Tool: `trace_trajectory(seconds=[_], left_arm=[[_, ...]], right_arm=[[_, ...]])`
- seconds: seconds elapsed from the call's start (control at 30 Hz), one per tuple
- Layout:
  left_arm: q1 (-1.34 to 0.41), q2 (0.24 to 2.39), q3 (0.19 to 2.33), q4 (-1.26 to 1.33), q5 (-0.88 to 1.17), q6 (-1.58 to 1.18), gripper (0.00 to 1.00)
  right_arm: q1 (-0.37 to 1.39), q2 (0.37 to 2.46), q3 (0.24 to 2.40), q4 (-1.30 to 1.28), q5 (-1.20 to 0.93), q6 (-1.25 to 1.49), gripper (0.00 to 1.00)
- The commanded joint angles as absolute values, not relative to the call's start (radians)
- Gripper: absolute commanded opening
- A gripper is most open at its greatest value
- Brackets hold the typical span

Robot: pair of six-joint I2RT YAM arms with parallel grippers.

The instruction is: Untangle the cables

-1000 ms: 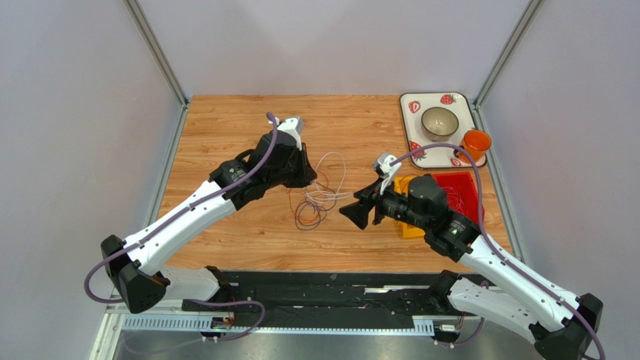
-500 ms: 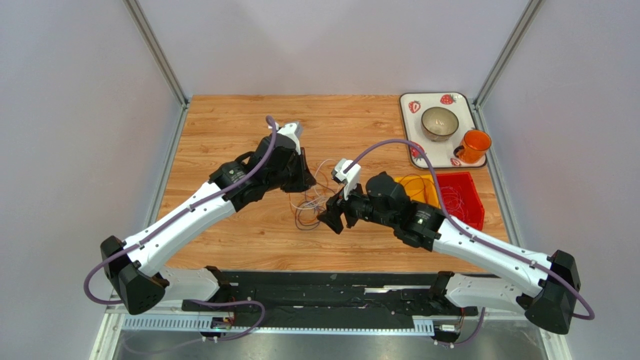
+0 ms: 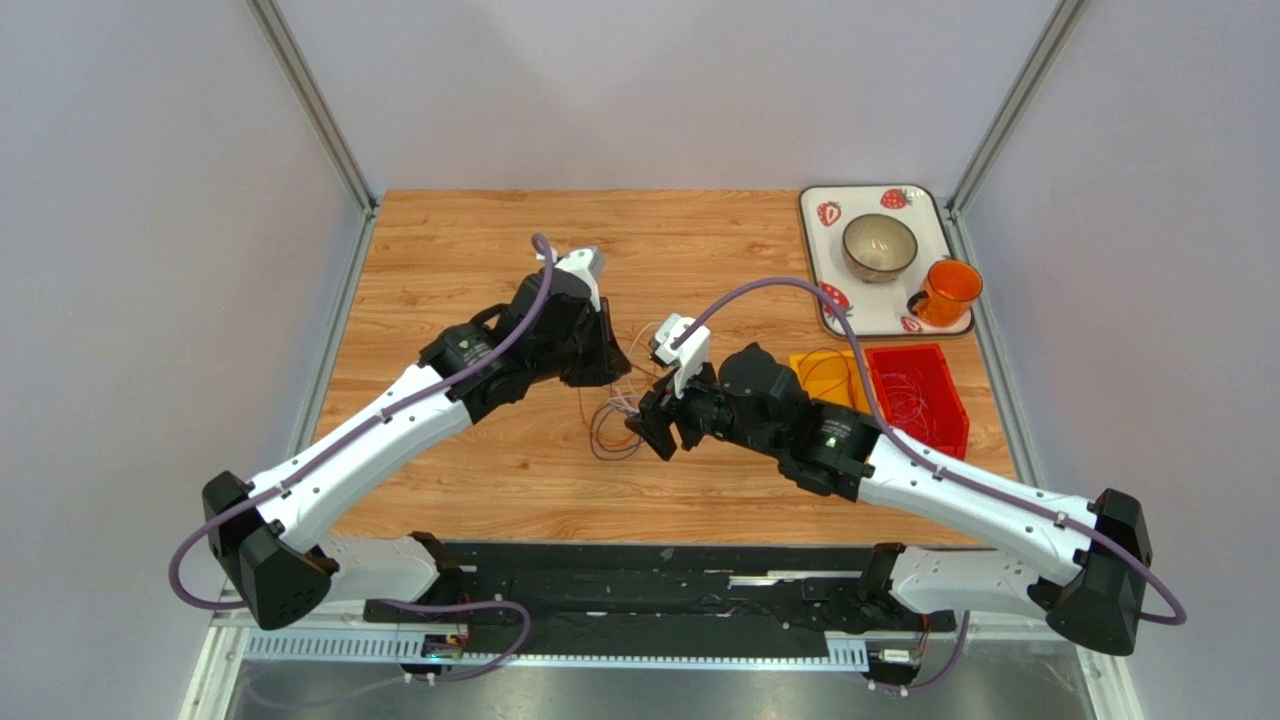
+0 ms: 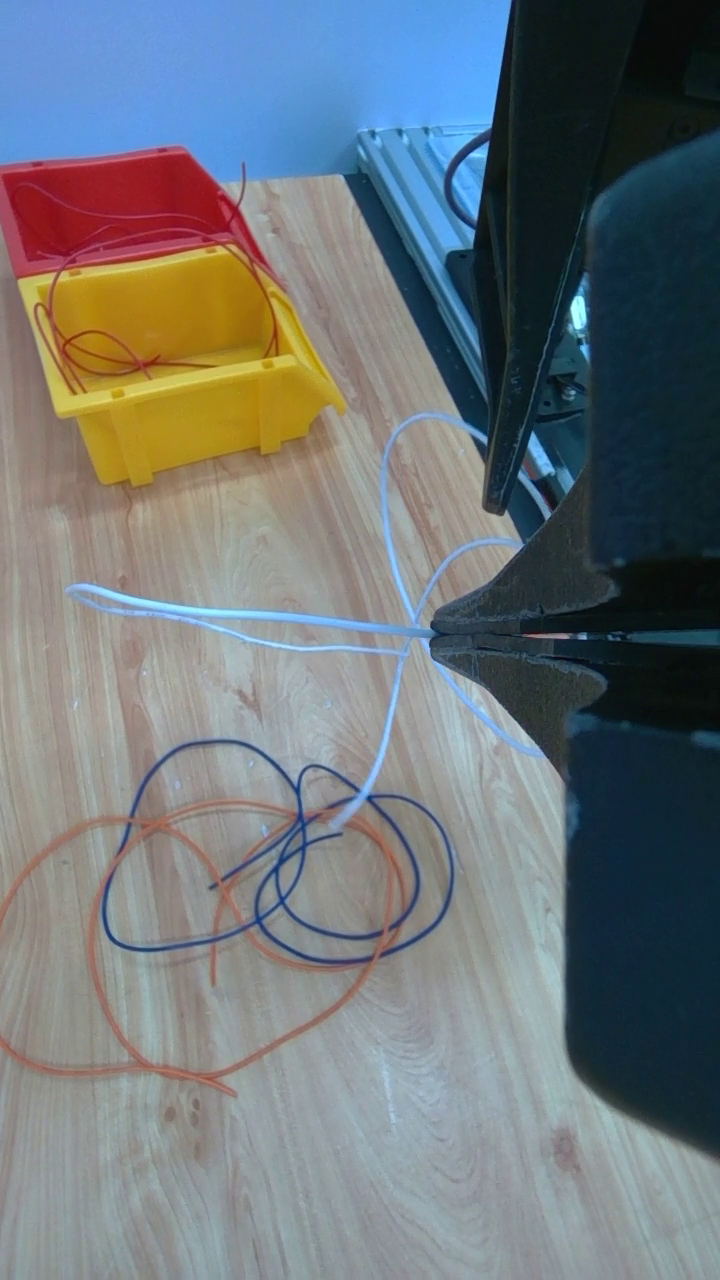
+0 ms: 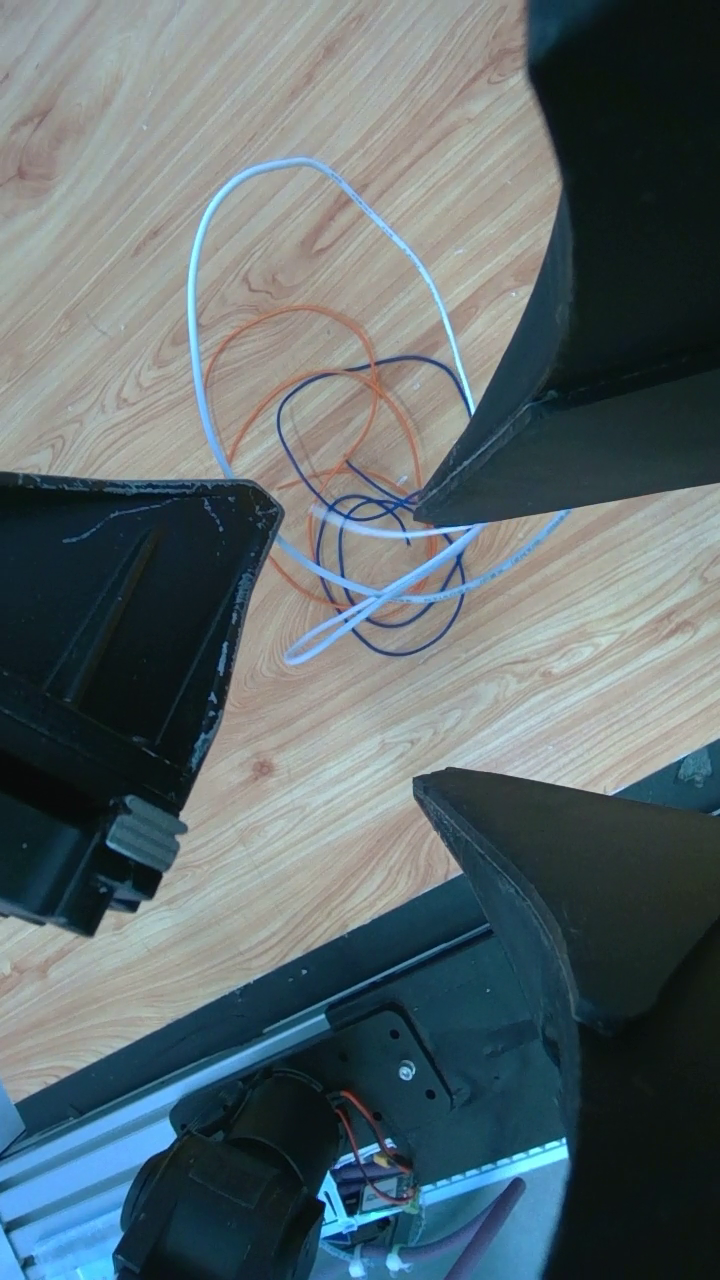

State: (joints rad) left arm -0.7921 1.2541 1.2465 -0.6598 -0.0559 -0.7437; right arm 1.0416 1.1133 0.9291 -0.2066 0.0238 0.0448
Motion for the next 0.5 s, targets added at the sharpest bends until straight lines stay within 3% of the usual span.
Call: trace_trajectory(seconds=[0.0, 0.47], left_arm=[[-0.781, 1.236, 1.238, -0.634, -0.031, -0.750, 0.00], [-0.778, 1.241, 1.233, -0.624, -0.015, -0.752, 0.00]], right_arm=[[1.051, 1.123, 0.965, -0.183, 0.057, 0.008, 0.65], [1.051, 1.173, 0.985, -0.169, 0.074, -0.028, 0.58]])
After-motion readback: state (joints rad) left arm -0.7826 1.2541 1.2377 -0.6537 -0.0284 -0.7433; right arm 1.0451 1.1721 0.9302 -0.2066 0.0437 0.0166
